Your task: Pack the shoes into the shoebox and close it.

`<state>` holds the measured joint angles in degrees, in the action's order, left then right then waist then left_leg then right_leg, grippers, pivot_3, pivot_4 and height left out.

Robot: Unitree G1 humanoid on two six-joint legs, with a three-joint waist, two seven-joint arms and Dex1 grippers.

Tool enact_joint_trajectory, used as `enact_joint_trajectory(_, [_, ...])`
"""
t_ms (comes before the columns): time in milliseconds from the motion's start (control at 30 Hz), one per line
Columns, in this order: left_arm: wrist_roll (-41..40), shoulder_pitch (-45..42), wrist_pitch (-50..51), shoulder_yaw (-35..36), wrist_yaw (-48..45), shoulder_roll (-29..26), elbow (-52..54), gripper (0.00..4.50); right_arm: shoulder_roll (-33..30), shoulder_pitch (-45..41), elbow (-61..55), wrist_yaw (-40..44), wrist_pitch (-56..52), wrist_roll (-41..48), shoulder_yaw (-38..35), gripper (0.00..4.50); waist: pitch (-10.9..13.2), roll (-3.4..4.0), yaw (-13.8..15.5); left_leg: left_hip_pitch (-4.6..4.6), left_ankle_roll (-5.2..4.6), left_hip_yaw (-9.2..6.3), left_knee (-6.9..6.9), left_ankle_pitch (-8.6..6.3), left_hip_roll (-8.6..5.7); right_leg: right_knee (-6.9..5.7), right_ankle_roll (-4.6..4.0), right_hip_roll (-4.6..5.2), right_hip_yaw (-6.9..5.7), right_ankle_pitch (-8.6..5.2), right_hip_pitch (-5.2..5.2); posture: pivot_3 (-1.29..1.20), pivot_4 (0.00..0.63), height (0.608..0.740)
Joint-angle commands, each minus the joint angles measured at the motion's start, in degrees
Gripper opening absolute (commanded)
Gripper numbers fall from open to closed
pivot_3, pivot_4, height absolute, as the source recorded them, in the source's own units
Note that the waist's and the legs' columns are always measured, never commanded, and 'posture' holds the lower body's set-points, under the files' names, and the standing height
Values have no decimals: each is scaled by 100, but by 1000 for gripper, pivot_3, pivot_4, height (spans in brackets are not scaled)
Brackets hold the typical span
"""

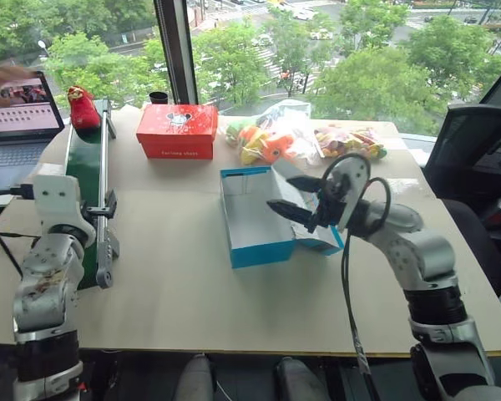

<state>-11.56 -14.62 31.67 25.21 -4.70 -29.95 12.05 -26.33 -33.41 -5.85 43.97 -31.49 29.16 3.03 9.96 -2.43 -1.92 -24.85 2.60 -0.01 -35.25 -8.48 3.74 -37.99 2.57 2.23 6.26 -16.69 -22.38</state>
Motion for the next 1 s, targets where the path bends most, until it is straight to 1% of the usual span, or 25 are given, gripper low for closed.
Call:
enact_joint_trajectory(33, [12, 56, 4, 511, 238, -37, 257, 4500, 159, -270, -17, 141, 266, -24, -19, 4482, 0, 0, -25, -1, 0, 0, 3, 0, 1, 0, -1, 0, 0, 0, -2, 0, 150, 739])
enact_joint_trajectory(133, [60, 49, -5, 647, 315, -88, 117, 4500, 340, -370, 24, 81, 305, -124, 46, 4482, 0, 0, -57, -2, 0, 0, 11, 0, 2, -1, -2, 0, -1, 1, -8, 0, 150, 739])
enact_joint_trajectory(267, [109, -117, -181, 751, 323, -244, -465, 4500, 587, -455, -90, 171, 206, -150, 290, 4482, 0, 0, -67, 0, 0, 0, 11, 0, 2, -5, -4, -1, -2, 2, -10, 0, 150, 739])
enact_joint_trajectory(433, [247, -699, -449, 595, 420, -440, -1600, 4500, 676, -600, 67, 176, 390, -545, 599, 4482, 0, 0, -28, -2, 1, -4, 10, 0, 1, -3, -4, -1, -11, 2, -10, 0, 150, 739])
enact_joint_trajectory(633, [362, -1436, -500, 263, 333, -614, -2412, 4500, 684, -674, 62, 73, 227, -593, 493, 4482, 0, -2, 4, -25, 3, -9, 8, 1, 2, -4, -6, 1, -18, 3, -29, 0, 150, 739])
enact_joint_trajectory(767, [405, -1809, -722, 118, 288, -699, -2907, 4500, 643, -644, -13, 20, 176, -592, 469, 4482, -1, -2, -1, -40, 7, -11, 8, 4, 1, -10, -9, 0, -19, 5, -48, 0, 150, 739])
enact_joint_trajectory(900, [286, -2364, -1222, 76, 142, -704, -4024, 4500, 659, -562, -137, -176, 22, -520, 339, 4482, -1, -2, -20, -53, 9, -10, 9, 6, 2, -18, -11, 0, -19, 7, -67, 0, 150, 739])
enact_joint_trajectory(1000, [393, -2562, -1473, -45, 138, -759, -4454, 4500, 644, -511, -213, -243, -22, -509, 303, 4482, -1, -2, -39, -55, 10, -10, 9, 7, 2, -18, -12, 0, -20, 7, -69, 0, 150, 739])
